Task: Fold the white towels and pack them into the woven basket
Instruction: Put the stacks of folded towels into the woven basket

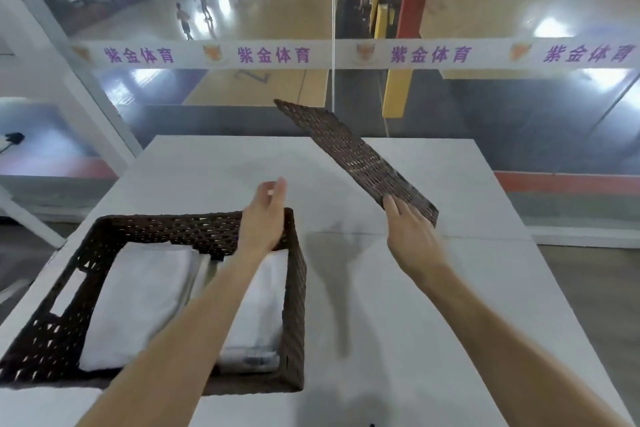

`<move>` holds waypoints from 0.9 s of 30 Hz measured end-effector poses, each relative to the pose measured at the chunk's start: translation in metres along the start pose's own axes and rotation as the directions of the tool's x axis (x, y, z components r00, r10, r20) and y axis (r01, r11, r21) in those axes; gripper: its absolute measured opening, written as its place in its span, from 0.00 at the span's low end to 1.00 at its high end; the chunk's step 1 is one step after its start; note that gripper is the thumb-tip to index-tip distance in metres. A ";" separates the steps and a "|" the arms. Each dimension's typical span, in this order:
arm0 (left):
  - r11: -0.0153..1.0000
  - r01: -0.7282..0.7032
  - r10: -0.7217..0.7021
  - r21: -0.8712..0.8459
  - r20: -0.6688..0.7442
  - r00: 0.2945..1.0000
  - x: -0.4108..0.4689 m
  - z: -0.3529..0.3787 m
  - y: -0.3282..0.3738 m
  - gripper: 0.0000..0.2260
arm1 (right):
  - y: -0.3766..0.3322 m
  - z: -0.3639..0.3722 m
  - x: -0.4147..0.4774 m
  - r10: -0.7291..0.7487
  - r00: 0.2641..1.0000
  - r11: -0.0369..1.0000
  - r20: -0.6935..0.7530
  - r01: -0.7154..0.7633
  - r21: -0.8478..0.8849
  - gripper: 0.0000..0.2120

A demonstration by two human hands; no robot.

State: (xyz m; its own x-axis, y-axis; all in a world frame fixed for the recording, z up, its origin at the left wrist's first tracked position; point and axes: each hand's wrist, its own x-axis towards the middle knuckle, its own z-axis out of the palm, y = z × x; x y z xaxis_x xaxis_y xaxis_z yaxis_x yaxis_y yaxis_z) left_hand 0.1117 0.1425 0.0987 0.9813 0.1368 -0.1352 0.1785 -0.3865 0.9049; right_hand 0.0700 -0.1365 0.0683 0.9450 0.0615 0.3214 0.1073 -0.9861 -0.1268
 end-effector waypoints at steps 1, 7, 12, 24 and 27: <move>0.920 0.096 -0.080 -0.380 0.057 0.995 0.006 -0.026 0.013 0.32 | -0.005 -0.002 0.002 -0.088 0.993 0.996 -0.073 0.087 -0.010 0.26; 0.450 0.191 -0.132 -0.872 0.146 0.980 0.014 -0.221 0.001 0.23 | -0.057 -0.017 -0.002 -0.574 0.777 0.819 -0.260 0.549 -0.165 0.31; 0.839 0.279 -0.256 -0.468 0.114 0.960 -0.001 -0.305 -0.059 0.13 | -0.132 -0.023 -0.019 -0.677 0.698 0.736 -0.232 0.646 -0.204 0.30; 0.925 0.246 -0.269 -0.289 -0.041 0.962 -0.057 -0.350 -0.174 0.17 | -0.247 0.013 -0.092 0.421 0.851 0.667 0.313 -0.525 0.529 0.35; 0.972 0.187 -0.207 -0.145 -0.136 0.969 -0.060 -0.344 -0.184 0.13 | -0.249 0.009 -0.099 0.442 0.852 0.709 0.279 -0.523 0.473 0.34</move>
State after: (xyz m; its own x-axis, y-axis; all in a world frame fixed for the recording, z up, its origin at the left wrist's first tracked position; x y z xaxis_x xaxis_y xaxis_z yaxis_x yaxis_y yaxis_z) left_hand -0.0045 0.5189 0.0795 0.9040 0.3367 -0.2634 0.3468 -0.2175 0.9124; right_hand -0.0477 0.1043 0.0599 0.9391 -0.3407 -0.0442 -0.2718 -0.6582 -0.7021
